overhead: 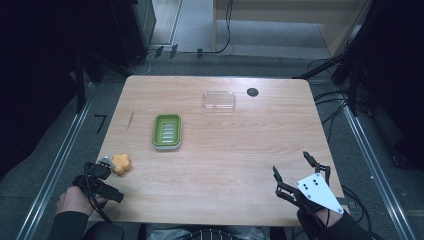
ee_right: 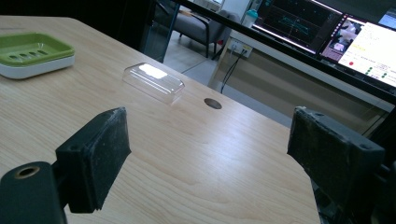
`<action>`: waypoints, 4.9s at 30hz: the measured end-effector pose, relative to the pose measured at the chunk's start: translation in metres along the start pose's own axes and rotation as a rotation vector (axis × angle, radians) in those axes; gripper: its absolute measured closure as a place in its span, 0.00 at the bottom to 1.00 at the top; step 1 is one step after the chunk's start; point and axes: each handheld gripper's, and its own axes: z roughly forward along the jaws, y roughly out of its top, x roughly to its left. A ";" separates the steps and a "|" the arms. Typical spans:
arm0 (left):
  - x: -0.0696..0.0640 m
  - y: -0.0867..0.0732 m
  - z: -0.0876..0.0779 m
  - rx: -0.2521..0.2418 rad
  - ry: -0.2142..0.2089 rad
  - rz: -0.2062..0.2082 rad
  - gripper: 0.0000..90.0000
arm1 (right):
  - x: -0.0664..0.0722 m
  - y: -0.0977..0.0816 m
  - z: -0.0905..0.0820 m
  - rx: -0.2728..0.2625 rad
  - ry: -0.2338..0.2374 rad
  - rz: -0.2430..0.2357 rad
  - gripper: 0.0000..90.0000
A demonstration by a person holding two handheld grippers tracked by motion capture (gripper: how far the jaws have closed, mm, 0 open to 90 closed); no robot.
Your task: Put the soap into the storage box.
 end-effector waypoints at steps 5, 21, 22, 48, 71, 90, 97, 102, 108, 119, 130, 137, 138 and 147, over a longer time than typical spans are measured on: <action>-0.001 0.002 0.001 0.017 0.006 0.007 0.00 | 0.000 0.000 0.000 -0.002 -0.002 0.003 0.15; 0.001 0.009 0.000 0.027 -0.003 0.029 0.00 | 0.001 0.001 0.000 0.000 -0.004 0.000 0.15; 0.002 0.010 -0.002 0.028 -0.006 0.030 0.00 | 0.001 0.001 0.000 0.001 -0.004 0.001 0.15; 0.013 0.034 -0.012 -0.062 -0.029 0.035 0.00 | 0.002 0.001 0.001 0.005 0.003 -0.011 0.15; 0.021 0.062 -0.009 -0.094 -0.054 0.052 0.00 | 0.002 0.001 0.001 0.005 0.005 -0.010 0.15; 0.024 0.070 0.004 -0.081 -0.006 0.096 0.22 | 0.001 0.001 0.001 0.003 0.004 -0.008 0.15; 0.023 0.070 0.008 -0.083 0.021 0.107 0.34 | 0.001 0.001 0.001 0.003 0.004 -0.008 0.15; 0.021 0.069 0.007 -0.076 0.025 0.134 0.42 | 0.001 0.001 0.001 0.003 0.004 -0.008 0.15; 0.021 0.068 0.008 -0.081 0.034 0.140 0.44 | 0.001 0.001 0.001 0.003 0.003 -0.008 0.15; 0.021 0.067 0.008 -0.086 0.026 0.133 0.44 | 0.001 0.000 0.001 0.003 0.002 -0.006 0.15; 0.021 0.067 0.007 -0.083 0.025 0.145 0.44 | 0.002 0.001 0.001 0.005 0.001 -0.009 0.15; 0.020 0.067 0.004 -0.082 0.022 0.151 0.44 | 0.001 0.001 0.001 0.004 0.002 -0.008 0.15; 0.020 0.067 0.003 -0.086 0.023 0.152 0.44 | 0.001 0.001 0.000 0.004 0.003 -0.008 0.15; 0.017 0.067 -0.003 -0.095 0.025 0.159 0.44 | 0.002 0.001 0.001 0.005 0.002 -0.010 0.15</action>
